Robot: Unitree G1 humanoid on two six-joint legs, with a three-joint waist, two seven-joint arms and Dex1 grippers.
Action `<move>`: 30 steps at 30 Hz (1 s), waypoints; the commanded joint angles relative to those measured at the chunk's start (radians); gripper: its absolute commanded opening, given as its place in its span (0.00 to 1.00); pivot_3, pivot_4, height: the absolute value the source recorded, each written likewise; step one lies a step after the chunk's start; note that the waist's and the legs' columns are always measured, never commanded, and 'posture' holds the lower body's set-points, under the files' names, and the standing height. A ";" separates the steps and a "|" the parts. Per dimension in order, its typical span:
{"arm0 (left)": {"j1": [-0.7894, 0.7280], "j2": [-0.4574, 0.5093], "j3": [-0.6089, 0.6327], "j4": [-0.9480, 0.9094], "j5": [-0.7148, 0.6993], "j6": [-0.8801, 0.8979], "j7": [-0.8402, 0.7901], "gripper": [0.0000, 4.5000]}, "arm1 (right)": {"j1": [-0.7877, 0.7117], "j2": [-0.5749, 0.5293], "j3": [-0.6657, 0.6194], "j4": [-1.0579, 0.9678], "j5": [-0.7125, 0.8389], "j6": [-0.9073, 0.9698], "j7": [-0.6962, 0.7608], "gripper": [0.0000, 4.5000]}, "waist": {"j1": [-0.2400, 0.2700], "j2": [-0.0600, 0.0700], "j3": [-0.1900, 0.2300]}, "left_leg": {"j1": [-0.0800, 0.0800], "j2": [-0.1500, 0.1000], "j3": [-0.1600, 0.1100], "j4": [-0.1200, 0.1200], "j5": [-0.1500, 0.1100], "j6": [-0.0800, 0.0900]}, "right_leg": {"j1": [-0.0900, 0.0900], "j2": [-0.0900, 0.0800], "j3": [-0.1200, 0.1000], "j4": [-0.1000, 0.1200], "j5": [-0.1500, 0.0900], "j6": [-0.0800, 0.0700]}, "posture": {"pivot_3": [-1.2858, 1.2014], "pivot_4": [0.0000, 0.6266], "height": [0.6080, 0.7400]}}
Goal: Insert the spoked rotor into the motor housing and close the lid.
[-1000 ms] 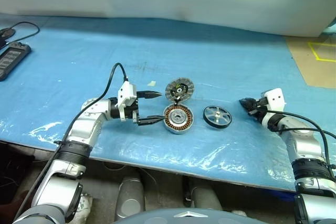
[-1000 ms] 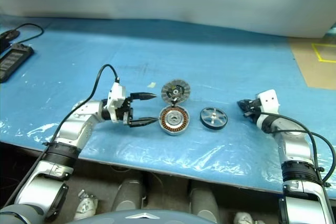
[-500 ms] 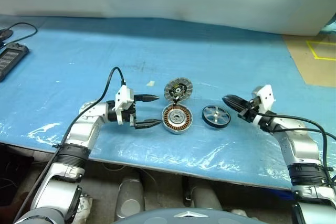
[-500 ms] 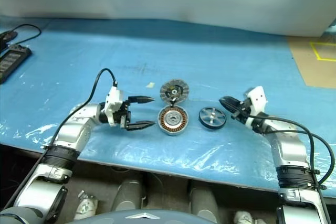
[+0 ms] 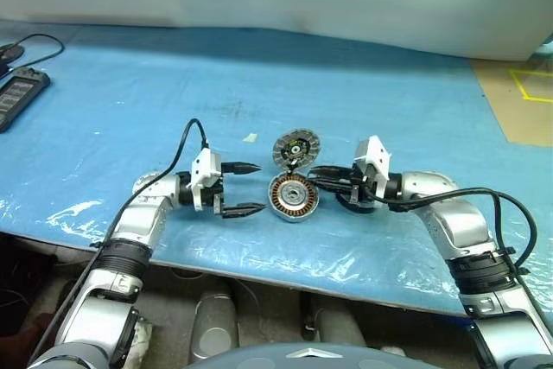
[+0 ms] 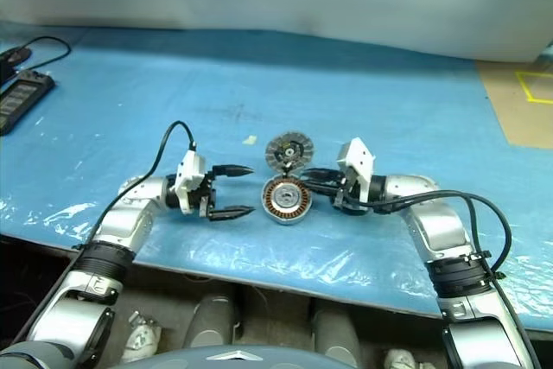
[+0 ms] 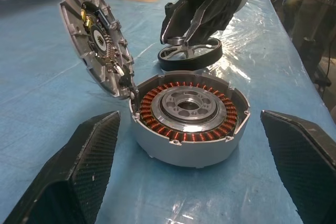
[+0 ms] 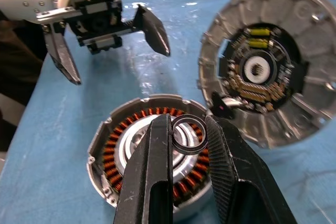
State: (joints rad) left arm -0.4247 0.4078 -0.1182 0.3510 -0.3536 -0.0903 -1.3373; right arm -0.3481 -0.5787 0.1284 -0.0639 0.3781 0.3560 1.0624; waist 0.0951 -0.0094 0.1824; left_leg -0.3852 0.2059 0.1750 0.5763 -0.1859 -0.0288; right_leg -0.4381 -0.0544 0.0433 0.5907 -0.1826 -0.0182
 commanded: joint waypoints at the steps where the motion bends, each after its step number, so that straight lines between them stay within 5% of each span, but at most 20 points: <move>1: 0.003 -0.001 0.011 -0.010 -0.002 -0.018 0.000 1.00 | -0.019 0.013 0.011 -0.030 0.005 0.004 0.007 0.13 | 0.000 0.000 0.000 | 0.000 0.000 0.000 0.000 0.000 0.000 | 0.000 0.000 0.000 0.000 0.000 0.000 | 0.52 0.24 1.00; 30: 0.030 -0.005 -0.001 -0.048 0.015 -0.011 0.036 1.00 | -0.053 0.081 0.118 0.061 -0.128 -0.044 -0.001 0.13 | -0.002 0.000 0.000 | 0.000 0.000 0.000 0.000 0.000 -0.001 | 0.000 0.000 0.000 0.000 0.000 0.000 | 0.52 0.24 1.00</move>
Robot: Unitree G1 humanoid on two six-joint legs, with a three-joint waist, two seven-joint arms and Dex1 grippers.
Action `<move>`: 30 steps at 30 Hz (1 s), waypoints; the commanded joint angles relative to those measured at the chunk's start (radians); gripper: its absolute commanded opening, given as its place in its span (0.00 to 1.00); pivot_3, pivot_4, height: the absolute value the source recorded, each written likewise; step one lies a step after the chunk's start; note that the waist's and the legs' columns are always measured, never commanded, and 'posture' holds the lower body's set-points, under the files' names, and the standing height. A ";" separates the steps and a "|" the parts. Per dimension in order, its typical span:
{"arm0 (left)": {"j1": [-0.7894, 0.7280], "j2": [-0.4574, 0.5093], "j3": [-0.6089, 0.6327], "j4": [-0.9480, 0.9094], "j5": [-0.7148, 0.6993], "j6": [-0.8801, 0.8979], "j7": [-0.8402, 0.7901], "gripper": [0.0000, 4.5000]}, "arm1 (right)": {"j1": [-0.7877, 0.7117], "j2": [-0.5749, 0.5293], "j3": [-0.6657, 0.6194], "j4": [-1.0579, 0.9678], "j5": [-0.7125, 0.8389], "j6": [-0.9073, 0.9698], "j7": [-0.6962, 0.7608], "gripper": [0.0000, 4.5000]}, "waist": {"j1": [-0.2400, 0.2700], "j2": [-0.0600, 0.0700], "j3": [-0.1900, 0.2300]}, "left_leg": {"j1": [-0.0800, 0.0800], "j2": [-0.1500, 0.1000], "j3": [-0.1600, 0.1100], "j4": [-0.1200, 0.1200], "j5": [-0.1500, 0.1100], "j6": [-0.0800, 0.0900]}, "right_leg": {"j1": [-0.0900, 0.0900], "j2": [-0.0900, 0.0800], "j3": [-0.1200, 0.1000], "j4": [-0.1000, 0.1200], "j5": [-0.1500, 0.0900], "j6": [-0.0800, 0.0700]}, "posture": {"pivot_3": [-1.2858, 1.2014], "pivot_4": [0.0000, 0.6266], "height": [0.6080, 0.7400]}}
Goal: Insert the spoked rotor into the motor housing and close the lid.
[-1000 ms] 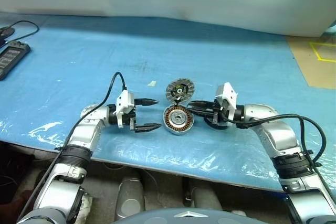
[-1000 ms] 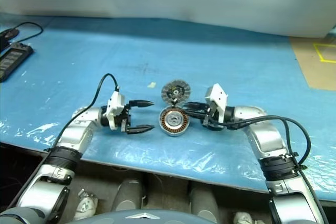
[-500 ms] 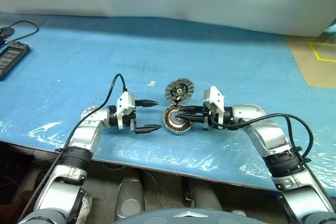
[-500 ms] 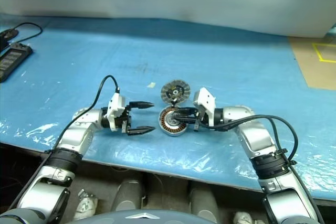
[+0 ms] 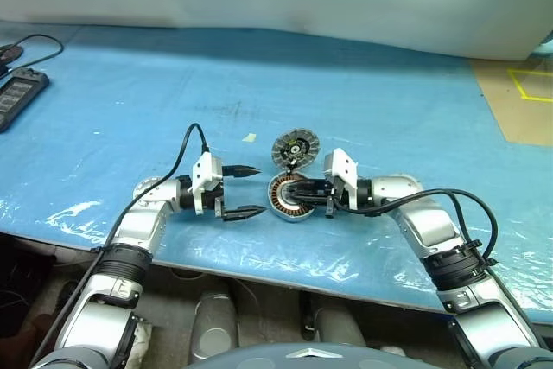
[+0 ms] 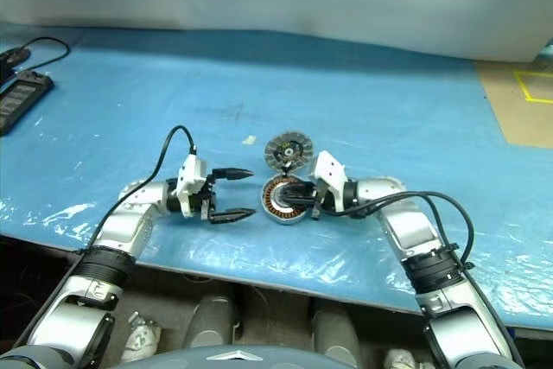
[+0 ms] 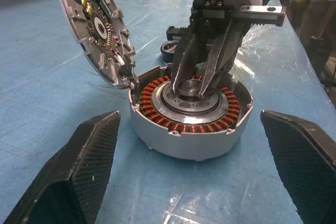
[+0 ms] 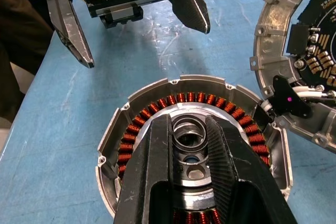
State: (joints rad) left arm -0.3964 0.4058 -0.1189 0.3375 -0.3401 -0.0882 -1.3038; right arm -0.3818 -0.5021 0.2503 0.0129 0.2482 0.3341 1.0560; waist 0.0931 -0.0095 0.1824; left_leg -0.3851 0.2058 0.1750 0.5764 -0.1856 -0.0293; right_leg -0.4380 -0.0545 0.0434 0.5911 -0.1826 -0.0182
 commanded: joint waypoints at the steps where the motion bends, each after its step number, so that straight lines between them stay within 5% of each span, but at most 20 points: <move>1: 0.000 -0.004 -0.001 -0.033 0.003 -0.016 0.005 1.00 | -0.019 0.005 -0.005 -0.016 0.001 -0.022 0.007 0.13 | 0.000 0.000 0.000 | 0.000 0.000 0.000 0.000 0.000 0.000 | 0.000 0.000 0.000 0.000 0.000 0.000 | 0.52 0.24 1.00; 11: -0.017 -0.006 0.002 -0.044 0.008 -0.001 0.016 1.00 | -0.014 0.002 -0.004 -0.002 -0.016 -0.029 0.017 0.13 | 0.000 0.000 0.000 | 0.000 0.000 0.000 0.000 0.000 0.000 | 0.000 0.000 0.000 0.001 0.000 0.000 | 0.52 0.24 1.00; 22: -0.017 -0.008 0.000 -0.031 0.015 -0.007 0.022 1.00 | -0.005 0.024 -0.022 -0.011 -0.001 -0.054 0.009 0.95 | 0.000 0.000 0.000 | 0.001 0.000 0.000 0.000 0.000 0.000 | 0.000 0.000 0.000 0.001 0.000 0.000 | 0.52 0.24 1.00; 30: -0.014 -0.009 0.004 -0.011 0.019 -0.022 0.021 1.00 | -0.012 0.029 -0.044 -0.037 0.051 -0.015 0.024 0.99 | 0.000 0.000 0.000 | 0.001 0.000 0.000 0.000 0.000 0.000 | 0.000 0.000 0.000 0.001 0.000 0.000 | 0.52 0.24 1.00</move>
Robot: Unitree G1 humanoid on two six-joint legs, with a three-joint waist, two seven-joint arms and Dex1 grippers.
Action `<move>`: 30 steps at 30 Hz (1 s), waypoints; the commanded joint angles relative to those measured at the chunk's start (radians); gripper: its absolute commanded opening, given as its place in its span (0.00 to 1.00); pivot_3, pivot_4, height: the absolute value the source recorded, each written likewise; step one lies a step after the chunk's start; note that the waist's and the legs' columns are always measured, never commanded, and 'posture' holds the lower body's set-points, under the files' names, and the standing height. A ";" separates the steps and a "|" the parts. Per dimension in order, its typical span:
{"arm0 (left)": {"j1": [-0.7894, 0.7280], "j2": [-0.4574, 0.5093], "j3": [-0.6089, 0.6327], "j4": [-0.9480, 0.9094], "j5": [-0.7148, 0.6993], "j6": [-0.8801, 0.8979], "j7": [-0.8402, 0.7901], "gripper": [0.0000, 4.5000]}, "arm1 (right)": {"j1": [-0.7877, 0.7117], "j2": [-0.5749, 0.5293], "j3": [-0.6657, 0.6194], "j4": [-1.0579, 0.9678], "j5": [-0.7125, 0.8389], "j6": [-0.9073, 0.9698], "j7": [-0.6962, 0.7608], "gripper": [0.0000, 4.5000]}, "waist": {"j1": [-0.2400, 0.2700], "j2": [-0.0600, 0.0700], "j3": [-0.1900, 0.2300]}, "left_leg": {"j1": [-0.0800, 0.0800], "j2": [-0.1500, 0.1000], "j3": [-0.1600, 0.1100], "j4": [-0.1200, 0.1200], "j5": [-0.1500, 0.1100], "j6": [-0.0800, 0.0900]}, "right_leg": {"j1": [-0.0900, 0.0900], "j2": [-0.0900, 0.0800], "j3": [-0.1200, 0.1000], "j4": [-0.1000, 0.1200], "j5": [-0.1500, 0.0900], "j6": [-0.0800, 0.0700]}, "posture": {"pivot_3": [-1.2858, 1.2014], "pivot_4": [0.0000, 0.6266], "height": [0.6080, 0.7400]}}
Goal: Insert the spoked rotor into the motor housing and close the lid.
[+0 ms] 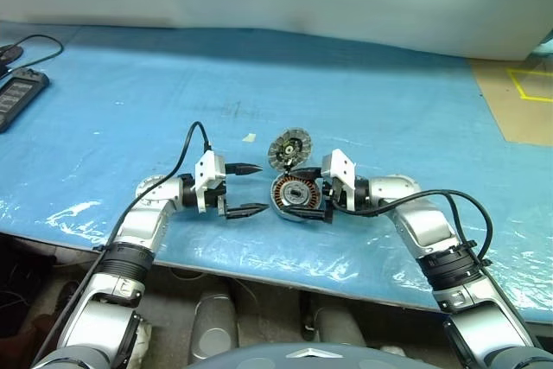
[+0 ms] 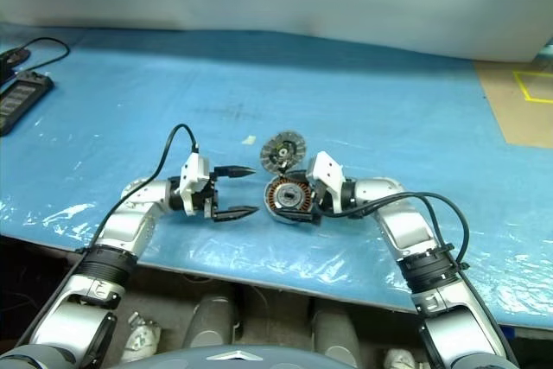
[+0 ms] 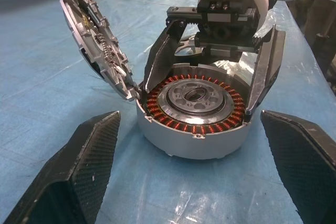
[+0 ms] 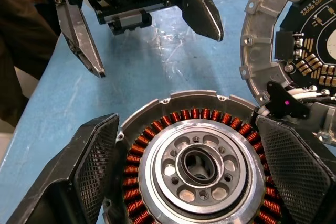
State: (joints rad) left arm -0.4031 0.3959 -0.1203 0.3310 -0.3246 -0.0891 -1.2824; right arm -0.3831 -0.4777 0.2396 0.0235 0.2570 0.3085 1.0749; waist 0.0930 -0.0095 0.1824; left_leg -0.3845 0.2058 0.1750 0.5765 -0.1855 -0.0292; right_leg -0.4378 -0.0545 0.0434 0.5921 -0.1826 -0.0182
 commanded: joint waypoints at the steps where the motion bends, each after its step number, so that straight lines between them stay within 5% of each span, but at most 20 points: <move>1: -0.008 0.000 0.005 0.001 0.004 -0.024 -0.001 1.00 | -0.011 0.005 -0.035 -0.052 0.050 0.017 0.007 0.99 | 0.000 0.000 0.000 | 0.000 0.000 0.000 0.000 0.000 0.000 | 0.000 0.000 0.000 0.000 0.000 0.000 | 0.52 0.24 1.00; 5: -0.009 -0.001 0.006 0.018 0.007 -0.035 -0.005 1.00 | -0.011 0.005 -0.042 -0.063 0.068 0.036 0.007 0.99 | 0.000 0.000 0.000 | 0.000 0.000 0.000 0.000 0.000 0.000 | 0.000 0.000 0.000 0.000 0.000 0.000 | 0.52 0.24 1.00; 10: -0.010 -0.006 0.007 0.046 0.013 -0.057 -0.011 1.00 | -0.011 -0.015 -0.028 -0.039 0.013 -0.001 -0.009 0.63 | 0.000 0.000 0.000 | 0.000 0.000 0.000 0.000 0.000 0.000 | 0.000 0.000 0.000 0.000 0.000 0.000 | 0.52 0.24 1.00; 13: -0.013 -0.010 0.008 0.086 0.018 -0.086 -0.021 1.00 | -0.011 -0.015 -0.032 -0.035 0.011 -0.002 -0.009 0.63 | 0.000 0.000 0.000 | 0.000 0.000 0.000 0.000 0.000 0.000 | 0.000 0.000 0.000 0.000 0.000 0.000 | 0.52 0.24 1.00; 16: -0.020 -0.016 0.011 0.143 0.025 -0.129 -0.033 1.00 | -0.011 -0.014 -0.034 -0.035 0.014 0.004 -0.005 0.52 | 0.000 0.000 0.000 | 0.000 0.000 0.000 0.000 0.000 0.000 | 0.000 0.000 0.000 0.000 0.000 0.000 | 0.52 0.24 1.00; 23: -0.026 -0.025 0.015 0.238 0.036 -0.210 -0.056 1.00 | -0.015 -0.020 -0.031 -0.025 0.000 0.003 -0.001 0.01 | 0.001 0.000 0.000 | 0.000 0.000 0.000 0.000 0.000 0.000 | 0.000 0.000 0.000 0.000 0.000 0.000 | 0.52 0.24 1.00; 30: -0.026 -0.032 0.015 0.264 0.042 -0.240 -0.059 1.00 | -0.013 -0.027 -0.028 -0.019 -0.014 0.000 0.000 0.01 | 0.000 0.000 0.000 | 0.000 0.000 0.000 0.000 0.000 0.000 | 0.000 0.000 0.000 0.000 0.000 0.000 | 0.52 0.24 1.00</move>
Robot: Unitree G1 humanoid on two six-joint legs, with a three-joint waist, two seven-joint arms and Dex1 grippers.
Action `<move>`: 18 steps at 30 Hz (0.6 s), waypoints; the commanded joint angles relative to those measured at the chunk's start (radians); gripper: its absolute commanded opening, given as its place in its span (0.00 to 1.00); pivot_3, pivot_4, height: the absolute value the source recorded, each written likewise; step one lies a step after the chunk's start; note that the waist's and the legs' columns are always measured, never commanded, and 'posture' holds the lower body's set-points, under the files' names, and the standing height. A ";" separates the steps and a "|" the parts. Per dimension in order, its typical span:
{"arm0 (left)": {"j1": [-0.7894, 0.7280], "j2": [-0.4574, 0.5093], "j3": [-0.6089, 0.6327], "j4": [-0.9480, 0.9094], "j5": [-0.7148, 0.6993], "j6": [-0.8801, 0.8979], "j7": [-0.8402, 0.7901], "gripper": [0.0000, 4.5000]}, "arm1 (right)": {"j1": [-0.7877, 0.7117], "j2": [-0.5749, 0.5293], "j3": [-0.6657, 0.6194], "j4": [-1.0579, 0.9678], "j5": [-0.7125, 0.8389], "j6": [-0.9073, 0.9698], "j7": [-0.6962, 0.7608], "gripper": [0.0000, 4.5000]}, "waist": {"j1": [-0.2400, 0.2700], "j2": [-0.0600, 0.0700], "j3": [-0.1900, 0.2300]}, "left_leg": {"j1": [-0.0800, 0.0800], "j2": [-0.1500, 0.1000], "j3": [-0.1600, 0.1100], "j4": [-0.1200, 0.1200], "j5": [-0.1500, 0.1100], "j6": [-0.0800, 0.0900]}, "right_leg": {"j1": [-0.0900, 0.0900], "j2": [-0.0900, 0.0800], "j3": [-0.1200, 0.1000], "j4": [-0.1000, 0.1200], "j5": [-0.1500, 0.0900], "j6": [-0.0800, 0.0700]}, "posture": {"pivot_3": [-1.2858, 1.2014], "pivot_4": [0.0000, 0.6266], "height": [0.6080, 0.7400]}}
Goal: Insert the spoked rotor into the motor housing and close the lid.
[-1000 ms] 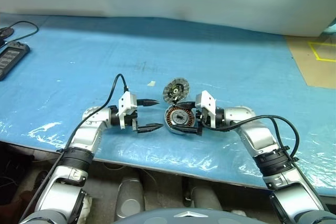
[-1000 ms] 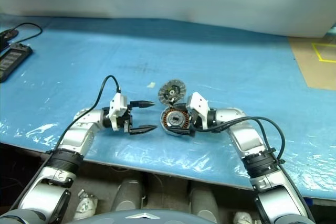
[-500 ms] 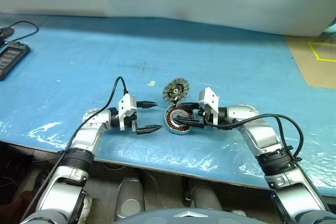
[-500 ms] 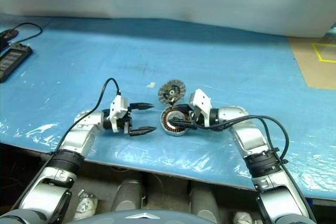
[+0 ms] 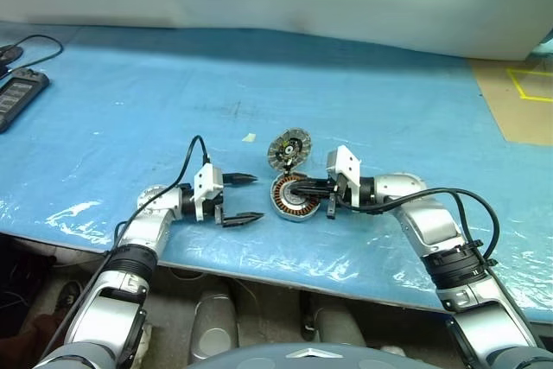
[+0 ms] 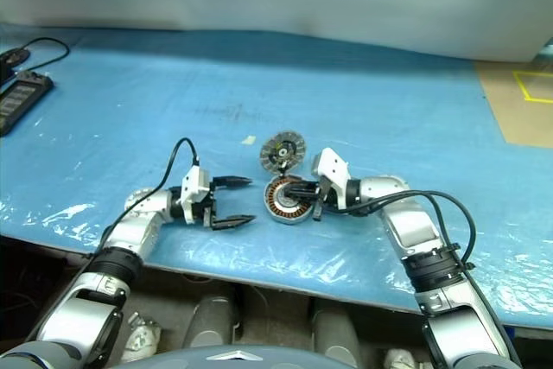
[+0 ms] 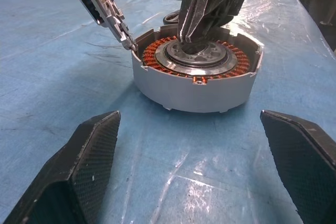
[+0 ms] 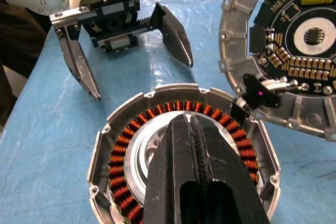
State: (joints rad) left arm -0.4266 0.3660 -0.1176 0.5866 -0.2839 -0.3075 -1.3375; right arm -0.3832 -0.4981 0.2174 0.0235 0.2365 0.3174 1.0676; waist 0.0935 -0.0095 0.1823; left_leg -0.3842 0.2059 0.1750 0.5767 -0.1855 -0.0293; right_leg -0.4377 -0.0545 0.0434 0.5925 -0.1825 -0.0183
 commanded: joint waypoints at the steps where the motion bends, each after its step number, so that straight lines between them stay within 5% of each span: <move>1: -0.002 -0.003 0.012 0.012 0.003 -0.025 -0.004 1.00 | -0.011 -0.010 -0.002 -0.020 0.005 -0.006 0.012 0.01 | 0.000 0.000 0.000 | 0.000 0.000 0.000 0.000 0.000 0.000 | 0.000 0.000 0.000 0.000 0.000 0.000 | 0.52 0.24 1.00; 18: 0.000 0.000 0.008 -0.031 0.013 0.009 0.019 1.00 | -0.015 -0.049 0.035 -0.016 -0.047 -0.023 0.032 0.01 | 0.001 0.000 0.000 | 0.002 0.000 0.000 0.000 0.000 0.000 | 0.001 0.000 0.000 0.000 0.000 0.000 | 0.52 0.24 1.00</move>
State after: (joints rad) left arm -0.4281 0.3628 -0.1168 0.5838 -0.2676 -0.3024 -1.3227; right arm -0.3934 -0.5432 0.2553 0.0234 0.1819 0.2820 1.0951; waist 0.0941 -0.0096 0.1822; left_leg -0.3827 0.2061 0.1749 0.5767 -0.1856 -0.0292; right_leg -0.4363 -0.0551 0.0436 0.5929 -0.1826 -0.0183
